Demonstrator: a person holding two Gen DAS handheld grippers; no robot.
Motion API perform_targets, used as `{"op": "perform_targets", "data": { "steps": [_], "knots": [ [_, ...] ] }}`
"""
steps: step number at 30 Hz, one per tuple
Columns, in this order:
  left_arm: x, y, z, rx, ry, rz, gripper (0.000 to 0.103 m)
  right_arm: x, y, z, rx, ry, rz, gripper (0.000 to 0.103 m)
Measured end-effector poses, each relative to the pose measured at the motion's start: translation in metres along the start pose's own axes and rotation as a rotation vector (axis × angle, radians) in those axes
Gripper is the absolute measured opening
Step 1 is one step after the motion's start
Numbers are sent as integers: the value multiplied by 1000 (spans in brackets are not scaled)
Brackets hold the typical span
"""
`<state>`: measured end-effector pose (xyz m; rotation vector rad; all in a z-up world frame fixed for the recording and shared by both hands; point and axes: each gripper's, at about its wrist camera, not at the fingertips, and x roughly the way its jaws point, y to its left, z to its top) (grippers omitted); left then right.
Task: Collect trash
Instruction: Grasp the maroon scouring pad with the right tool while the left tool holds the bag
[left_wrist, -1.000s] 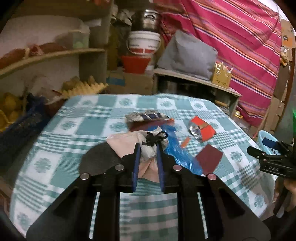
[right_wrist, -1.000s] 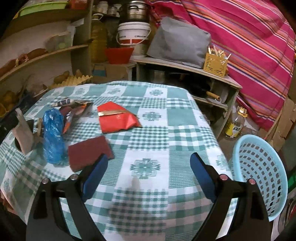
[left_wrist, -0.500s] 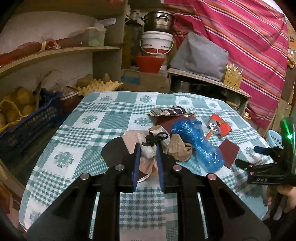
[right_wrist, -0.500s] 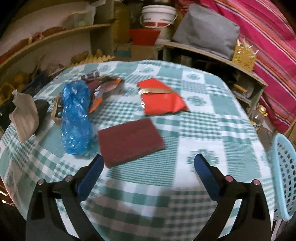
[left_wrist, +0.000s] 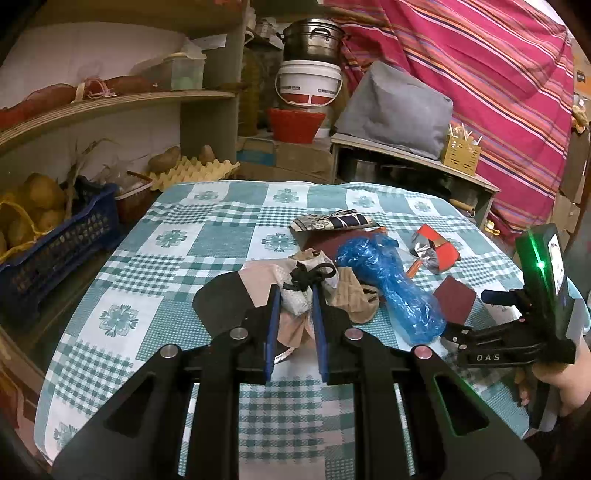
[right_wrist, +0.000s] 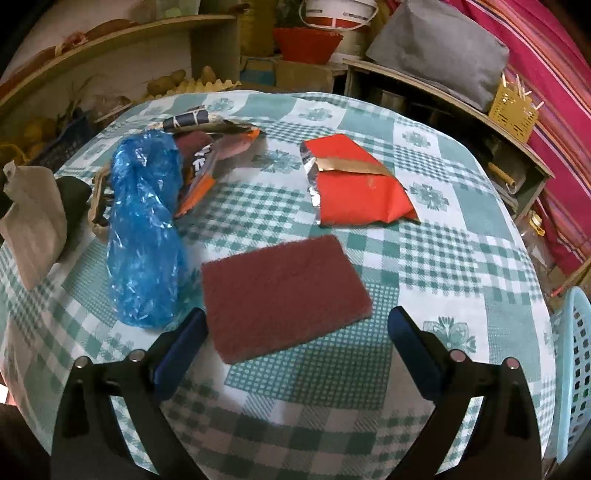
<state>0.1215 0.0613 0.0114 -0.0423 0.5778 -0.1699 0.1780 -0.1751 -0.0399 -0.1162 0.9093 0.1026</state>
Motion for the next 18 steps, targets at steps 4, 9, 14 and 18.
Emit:
{"op": "perform_targets", "data": {
  "steps": [4,9,14,18],
  "knots": [
    [0,0,0,-3,0,-1,16,0,0,1,-5,-5,38,85],
    [0,0,0,-3,-1,0,16,-6,0,-2,-22,-21,50,83],
    [0,1,0,-6,3,-5,15,-30,-17,-6,-8,-66,18,83],
    [-3,-10,4,2,-3,-10,15,-54,-43,-6,29,-106,0,84]
  ]
}}
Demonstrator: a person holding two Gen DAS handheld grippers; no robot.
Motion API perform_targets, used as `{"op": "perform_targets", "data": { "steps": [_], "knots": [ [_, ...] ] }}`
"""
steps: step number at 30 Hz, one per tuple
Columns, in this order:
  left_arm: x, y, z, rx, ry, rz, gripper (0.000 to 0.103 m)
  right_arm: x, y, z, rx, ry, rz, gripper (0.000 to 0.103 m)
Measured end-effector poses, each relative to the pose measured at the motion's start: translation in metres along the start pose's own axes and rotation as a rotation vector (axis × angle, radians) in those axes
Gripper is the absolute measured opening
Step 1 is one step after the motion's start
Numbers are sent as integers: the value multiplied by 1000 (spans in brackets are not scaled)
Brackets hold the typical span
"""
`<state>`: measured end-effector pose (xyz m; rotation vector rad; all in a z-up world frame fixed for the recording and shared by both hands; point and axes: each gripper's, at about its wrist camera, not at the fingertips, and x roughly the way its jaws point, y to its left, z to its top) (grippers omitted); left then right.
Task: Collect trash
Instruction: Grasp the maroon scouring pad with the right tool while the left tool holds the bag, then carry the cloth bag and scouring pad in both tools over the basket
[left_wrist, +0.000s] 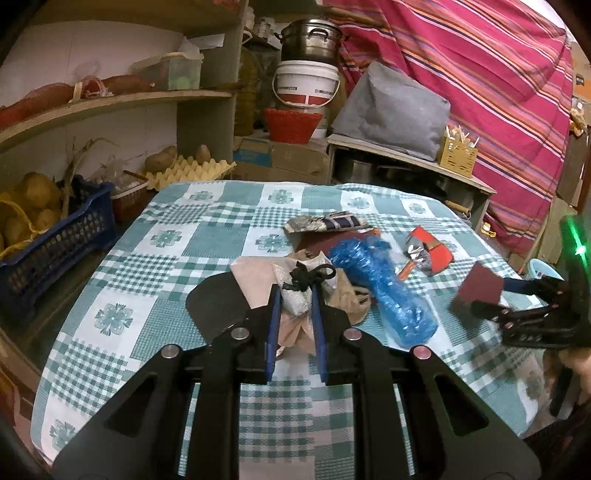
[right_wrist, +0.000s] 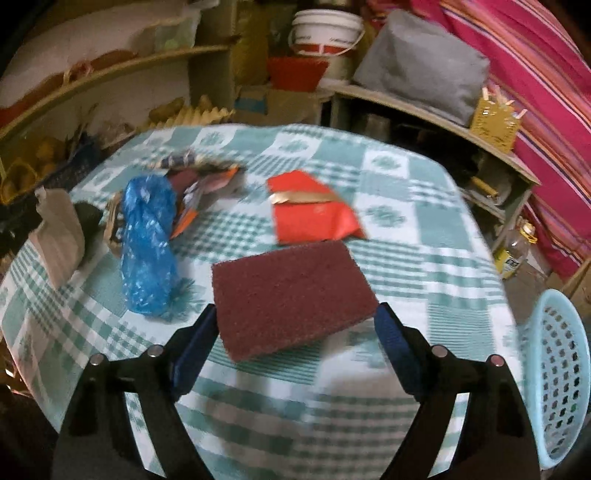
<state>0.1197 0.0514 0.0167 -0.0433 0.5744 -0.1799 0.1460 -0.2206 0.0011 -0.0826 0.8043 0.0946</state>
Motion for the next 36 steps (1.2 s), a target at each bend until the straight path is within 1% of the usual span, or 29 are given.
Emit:
{"op": "perform_targets", "data": {
  "steps": [7,14,17,23,30,36],
  "knots": [
    [-15,-25,10,9,-30,-50,15,-38,-36,2,40,-75,-37,84],
    [-28,-59,21,38,-50,-94,15,-59,-66,-6,67,-117,-52,84],
    [-28,-71,26,49,-54,-110,15,-65,-83,-11,90,-129,-60,84],
    [-17,-113,33,87,-47,-148,15,-82,-125,-23,134,-147,-95,84],
    [-1,-185,36,128,-38,-236,15,-108,-193,-42,202,-151,-174,84],
    [12,-266,33,195,-23,-342,15,-128,-250,-66,254,-133,-247,84]
  ]
}}
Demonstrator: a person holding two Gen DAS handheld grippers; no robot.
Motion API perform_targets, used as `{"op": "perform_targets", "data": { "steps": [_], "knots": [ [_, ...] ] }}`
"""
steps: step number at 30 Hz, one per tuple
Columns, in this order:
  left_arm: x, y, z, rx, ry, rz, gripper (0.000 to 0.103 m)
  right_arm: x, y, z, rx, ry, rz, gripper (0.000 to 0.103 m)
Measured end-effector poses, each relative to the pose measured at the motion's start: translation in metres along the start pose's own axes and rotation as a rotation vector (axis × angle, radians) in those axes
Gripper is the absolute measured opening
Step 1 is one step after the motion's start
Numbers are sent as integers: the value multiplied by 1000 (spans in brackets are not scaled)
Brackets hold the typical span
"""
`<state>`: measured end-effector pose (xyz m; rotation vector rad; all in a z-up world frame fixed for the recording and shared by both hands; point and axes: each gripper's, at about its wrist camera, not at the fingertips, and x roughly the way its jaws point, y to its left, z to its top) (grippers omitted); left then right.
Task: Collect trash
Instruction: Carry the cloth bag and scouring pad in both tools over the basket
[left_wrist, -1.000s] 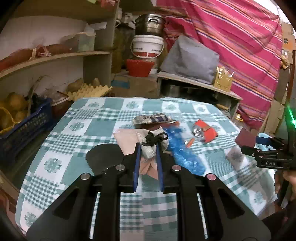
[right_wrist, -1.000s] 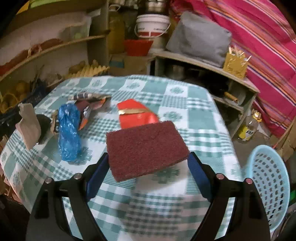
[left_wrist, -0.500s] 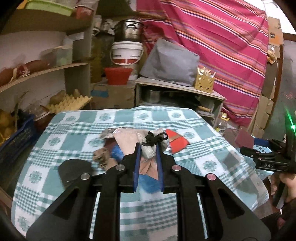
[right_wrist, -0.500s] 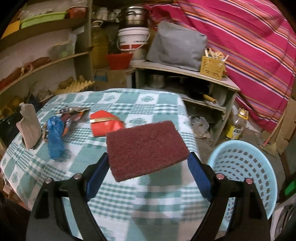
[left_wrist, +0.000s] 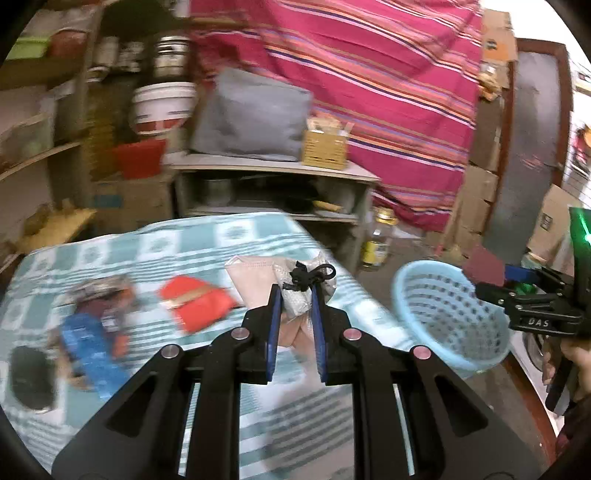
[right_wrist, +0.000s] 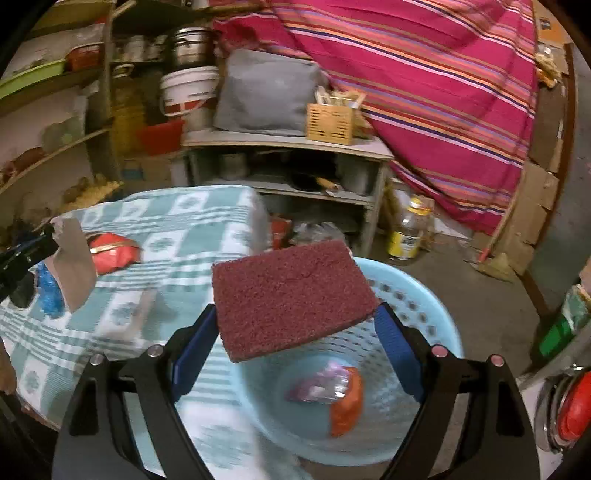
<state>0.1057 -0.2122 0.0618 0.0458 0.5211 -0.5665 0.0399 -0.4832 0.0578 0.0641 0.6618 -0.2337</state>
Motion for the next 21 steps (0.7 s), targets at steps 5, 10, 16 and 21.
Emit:
{"op": "perform_targets", "data": {
  "steps": [5,10,16,21],
  "knots": [
    [30,-51,1,16,22,-85,15,-1,-39,-3,26,10,-37,84],
    [55,-89,1,34,52,-137,15,3,-65,-9,51,28,-56,84],
    [79,-121,4,34,76,-186,15,8,-90,-16,81,46,-72,84],
    [103,-141,10,55,104,-220,16,11,-102,-20,101,51,-79,84]
  ]
}}
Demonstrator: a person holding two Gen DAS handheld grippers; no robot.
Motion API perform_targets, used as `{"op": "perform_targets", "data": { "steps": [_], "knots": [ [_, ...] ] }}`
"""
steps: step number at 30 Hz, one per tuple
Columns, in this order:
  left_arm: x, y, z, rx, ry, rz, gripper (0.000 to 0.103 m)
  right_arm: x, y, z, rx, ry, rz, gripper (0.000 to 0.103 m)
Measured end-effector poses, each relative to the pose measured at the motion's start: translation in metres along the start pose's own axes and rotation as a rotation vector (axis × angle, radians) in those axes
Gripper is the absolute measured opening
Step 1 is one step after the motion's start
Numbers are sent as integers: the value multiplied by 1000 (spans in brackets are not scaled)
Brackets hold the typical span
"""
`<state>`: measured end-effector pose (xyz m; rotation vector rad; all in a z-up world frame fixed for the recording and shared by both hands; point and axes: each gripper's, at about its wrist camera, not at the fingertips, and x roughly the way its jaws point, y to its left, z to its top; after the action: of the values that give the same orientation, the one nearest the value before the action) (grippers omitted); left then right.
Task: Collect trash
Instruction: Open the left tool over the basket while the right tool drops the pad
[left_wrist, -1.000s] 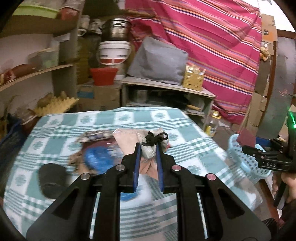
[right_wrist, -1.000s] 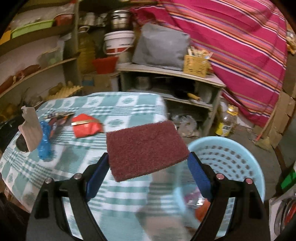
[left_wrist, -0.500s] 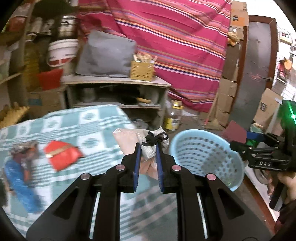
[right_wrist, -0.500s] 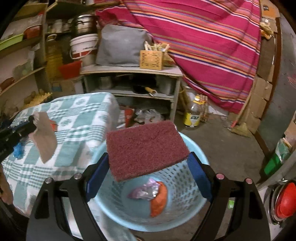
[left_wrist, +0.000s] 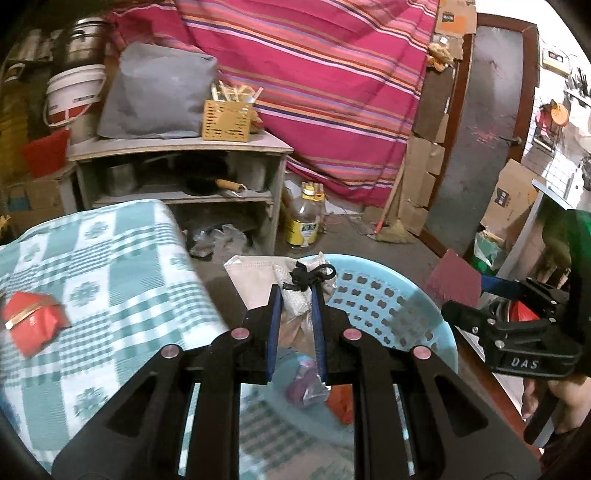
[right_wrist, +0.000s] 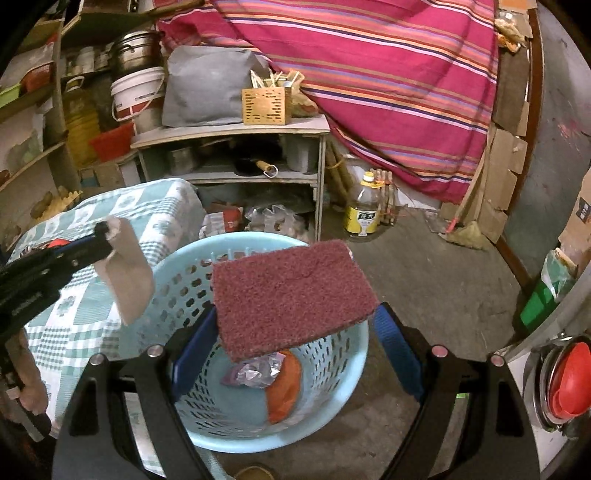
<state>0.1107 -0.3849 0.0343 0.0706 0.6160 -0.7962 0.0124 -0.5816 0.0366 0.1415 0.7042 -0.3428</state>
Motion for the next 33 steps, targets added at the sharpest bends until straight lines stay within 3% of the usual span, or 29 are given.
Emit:
{"op": "perform_targets", "data": {
  "steps": [6,10,17,19,23,33],
  "knots": [
    [15,-4,6,13,24,12,26,6,-5,0,14,6,-8,84],
    [13,-1,6,19,23,33,44,9,-6,1,22,9,-10,84],
    [-23,23,9,19,-36,155,76,15,4,3,21,16,2,84],
    [-37,34,9,7,-57,210,92,18,12,5,22,21,12,85],
    [-66,64,7,-32,-73,253,95,22,26,7,31,21,-1,94],
    [-141,163,-22,-117,-97,440,97,18,77,11,38,3,17,94]
  ]
}}
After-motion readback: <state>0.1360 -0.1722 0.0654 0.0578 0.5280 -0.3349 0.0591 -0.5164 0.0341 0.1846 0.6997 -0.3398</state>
